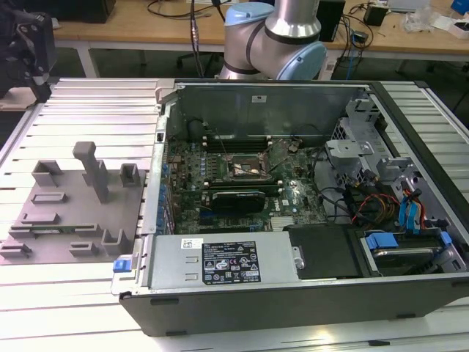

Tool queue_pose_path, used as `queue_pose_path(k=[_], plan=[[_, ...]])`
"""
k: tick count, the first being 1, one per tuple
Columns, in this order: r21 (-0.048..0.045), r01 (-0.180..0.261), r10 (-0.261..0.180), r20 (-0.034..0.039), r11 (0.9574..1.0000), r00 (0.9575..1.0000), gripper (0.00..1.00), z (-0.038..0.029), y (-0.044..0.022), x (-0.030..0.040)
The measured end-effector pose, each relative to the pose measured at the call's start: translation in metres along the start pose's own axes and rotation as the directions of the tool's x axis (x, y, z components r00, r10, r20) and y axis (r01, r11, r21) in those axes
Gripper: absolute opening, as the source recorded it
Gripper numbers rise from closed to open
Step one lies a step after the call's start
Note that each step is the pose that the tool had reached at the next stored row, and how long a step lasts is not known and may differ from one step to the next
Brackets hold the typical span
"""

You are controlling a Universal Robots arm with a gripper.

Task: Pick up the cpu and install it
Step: 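Pick up the cpu and move it towards the insertion slot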

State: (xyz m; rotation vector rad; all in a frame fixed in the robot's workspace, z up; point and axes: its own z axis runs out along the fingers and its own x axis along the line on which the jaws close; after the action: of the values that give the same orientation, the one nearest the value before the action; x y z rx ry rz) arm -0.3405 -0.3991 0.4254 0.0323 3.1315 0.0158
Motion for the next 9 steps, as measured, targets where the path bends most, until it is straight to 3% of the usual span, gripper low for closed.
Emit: queue_pose_path(k=[6, 9], plan=[[-0.0001, 0.0, 0.0, 0.0001, 1.0, 1.0, 0.55, 0.0001, 0.0002, -0.0087], [0.0, 0.0, 0.0, 0.0, 1.0, 1.0, 0.55, 0.0002, 0.0003, -0.0162]])
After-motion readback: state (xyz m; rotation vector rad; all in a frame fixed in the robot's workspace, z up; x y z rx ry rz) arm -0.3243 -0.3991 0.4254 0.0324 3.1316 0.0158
